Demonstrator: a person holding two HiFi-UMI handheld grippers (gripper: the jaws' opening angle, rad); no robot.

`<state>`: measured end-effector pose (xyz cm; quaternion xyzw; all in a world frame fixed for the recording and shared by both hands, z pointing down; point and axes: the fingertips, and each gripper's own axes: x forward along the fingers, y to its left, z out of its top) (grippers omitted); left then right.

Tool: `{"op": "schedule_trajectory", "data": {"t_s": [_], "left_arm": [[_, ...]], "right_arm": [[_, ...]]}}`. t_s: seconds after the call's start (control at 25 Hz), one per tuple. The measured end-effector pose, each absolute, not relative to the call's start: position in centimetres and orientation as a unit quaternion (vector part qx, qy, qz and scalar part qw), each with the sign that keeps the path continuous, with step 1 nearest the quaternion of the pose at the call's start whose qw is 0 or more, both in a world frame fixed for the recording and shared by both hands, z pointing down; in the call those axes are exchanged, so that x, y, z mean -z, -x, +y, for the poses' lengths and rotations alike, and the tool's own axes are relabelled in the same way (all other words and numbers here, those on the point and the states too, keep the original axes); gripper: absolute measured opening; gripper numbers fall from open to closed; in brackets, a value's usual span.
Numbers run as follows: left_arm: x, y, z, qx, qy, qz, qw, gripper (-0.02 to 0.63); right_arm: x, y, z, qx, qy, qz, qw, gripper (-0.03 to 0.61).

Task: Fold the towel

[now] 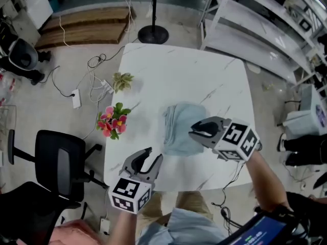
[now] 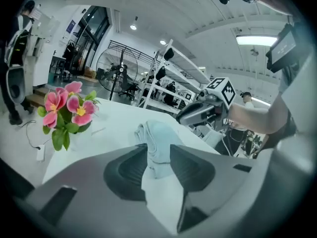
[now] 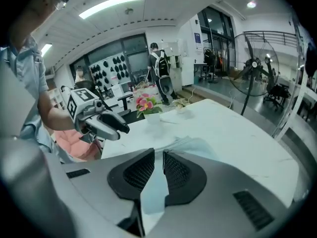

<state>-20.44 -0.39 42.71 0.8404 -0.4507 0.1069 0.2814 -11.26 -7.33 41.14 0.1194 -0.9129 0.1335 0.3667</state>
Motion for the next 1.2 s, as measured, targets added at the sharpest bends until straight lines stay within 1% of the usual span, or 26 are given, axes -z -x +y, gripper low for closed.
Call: {"op": "schedule_trajectory", "data": {"t_s": [0.08,0.16,0.28,0.4,0.64,0.68,0.72,0.76,0.8,0.96,1.08,1.2], "left_arm": [[-43.5,19.5,-1.0,-0.104,-0.824,-0.472,0.295,0.169],[-44.3,18.8,-1.8,-0.101,-0.805,-0.497,0.308,0.189],[-45.2,17.9,-3.2,-0.106,-0.781,-0.53,0.312,0.193],[-46.0,17.3,-4.6,-0.127,-0.768,-0.552,0.298,0.193],[-48.4,16.2,-5.3,-0.185,-0.74,-0.57,0.305,0.186],[-48.7,16.3,-5.4,-0.195,-0.734,-0.574,0.306,0.153],[-48.9,16.3,-5.4,-0.202,-0.73,-0.578,0.305,0.117],[-48.9,16.4,-5.4,-0.205,-0.726,-0.582,0.302,0.108],[-48.6,16.5,-5.4,-0.207,-0.724,-0.587,0.298,0.097],[-46.4,16.2,-5.1,-0.18,-0.724,-0.599,0.29,0.083],[-45.4,16.0,-4.5,-0.137,-0.721,-0.6,0.317,0.08],[-45.6,16.3,-3.7,-0.113,-0.71,-0.6,0.35,0.08]], "right_arm": [[-40.2,10.0,-10.1,-0.108,-0.124,-0.917,0.363,0.075],[-39.8,9.5,-12.8,-0.078,-0.117,-0.921,0.362,0.101],[-40.6,9.8,-15.7,-0.035,-0.078,-0.923,0.375,0.127],[-42.4,11.2,-17.1,-0.004,-0.012,-0.924,0.382,0.139],[-46.1,13.3,-17.6,0.006,0.091,-0.918,0.385,0.146],[-46.5,13.5,-17.6,0.008,0.097,-0.918,0.385,0.136],[-46.7,13.6,-17.6,0.01,0.1,-0.919,0.381,0.098],[-46.8,13.7,-17.6,0.011,0.103,-0.921,0.375,0.062],[-46.8,13.7,-17.6,0.011,0.104,-0.924,0.367,0.048],[-44.6,13.7,-17.6,0.008,0.114,-0.944,0.311,0.044],[-41.7,14.1,-16.9,0.016,0.123,-0.958,0.259,0.037],[-40.1,15.0,-16.1,0.036,0.142,-0.957,0.251,0.035]]}}
